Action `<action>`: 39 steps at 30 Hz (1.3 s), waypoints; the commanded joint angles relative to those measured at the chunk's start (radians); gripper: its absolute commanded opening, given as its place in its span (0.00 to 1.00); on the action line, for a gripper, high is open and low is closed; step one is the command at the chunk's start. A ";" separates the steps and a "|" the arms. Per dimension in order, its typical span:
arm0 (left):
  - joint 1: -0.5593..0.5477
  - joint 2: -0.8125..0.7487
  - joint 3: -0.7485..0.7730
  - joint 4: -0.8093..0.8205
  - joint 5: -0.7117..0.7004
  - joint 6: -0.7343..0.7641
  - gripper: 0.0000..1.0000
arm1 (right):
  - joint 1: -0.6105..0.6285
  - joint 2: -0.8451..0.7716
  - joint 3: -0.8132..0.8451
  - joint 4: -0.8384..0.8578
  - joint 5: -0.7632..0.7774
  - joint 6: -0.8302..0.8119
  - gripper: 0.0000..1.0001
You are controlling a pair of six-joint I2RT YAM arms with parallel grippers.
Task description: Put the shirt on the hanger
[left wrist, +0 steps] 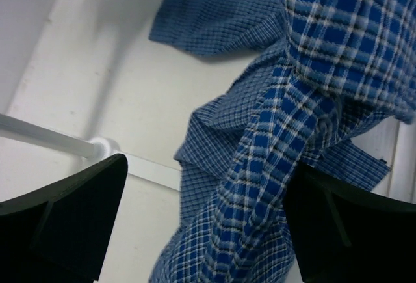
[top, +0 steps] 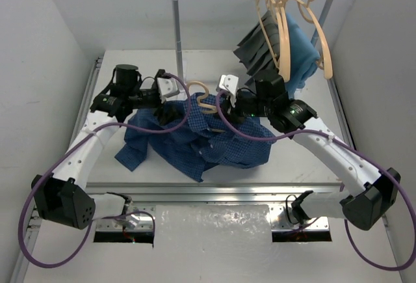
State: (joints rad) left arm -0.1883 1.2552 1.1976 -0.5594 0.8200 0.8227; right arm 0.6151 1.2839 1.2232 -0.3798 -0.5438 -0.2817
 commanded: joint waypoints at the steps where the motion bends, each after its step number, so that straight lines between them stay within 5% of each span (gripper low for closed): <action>1: -0.022 -0.022 0.013 0.029 -0.035 0.007 0.88 | 0.018 -0.026 -0.042 0.116 -0.099 -0.053 0.00; 2: -0.023 -0.014 0.013 0.013 -0.030 0.013 0.67 | 0.020 -0.037 -0.051 0.140 -0.096 -0.056 0.00; 4: -0.028 -0.010 0.008 -0.014 -0.013 0.033 0.48 | 0.020 -0.040 -0.068 0.153 -0.065 -0.065 0.00; 5: -0.028 -0.010 0.005 -0.039 -0.010 0.056 0.15 | 0.020 -0.035 -0.070 0.156 -0.048 -0.068 0.00; 7: -0.028 -0.023 -0.015 -0.039 -0.013 0.056 0.00 | 0.020 -0.025 -0.073 0.159 0.014 -0.065 0.00; 11: -0.028 -0.066 -0.067 0.013 -0.024 0.043 0.00 | 0.020 0.002 -0.099 0.215 0.129 -0.016 0.00; 14: -0.030 -0.111 -0.116 0.097 -0.067 0.001 0.00 | 0.020 0.017 -0.094 0.243 0.180 0.056 0.11; 16: -0.030 -0.151 -0.164 0.166 -0.102 -0.019 0.00 | 0.021 0.025 -0.070 0.242 0.194 0.111 0.40; 21: -0.030 -0.174 -0.197 0.196 -0.166 -0.016 0.00 | 0.021 0.003 -0.033 0.263 0.222 0.206 0.71; 28: -0.036 -0.172 -0.230 0.228 -0.260 0.021 0.00 | 0.021 -0.090 -0.027 0.335 0.206 0.355 0.76; 35: -0.048 -0.169 -0.233 0.253 -0.338 0.039 0.00 | 0.021 -0.110 -0.028 0.365 0.013 0.478 0.71; 39: -0.050 -0.174 -0.231 0.265 -0.366 0.036 0.00 | 0.020 -0.031 0.108 0.086 0.593 0.535 0.58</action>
State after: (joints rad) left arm -0.2306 1.1080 0.9607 -0.3721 0.4828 0.8597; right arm 0.6437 1.2030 1.2346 -0.1593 -0.2981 0.1757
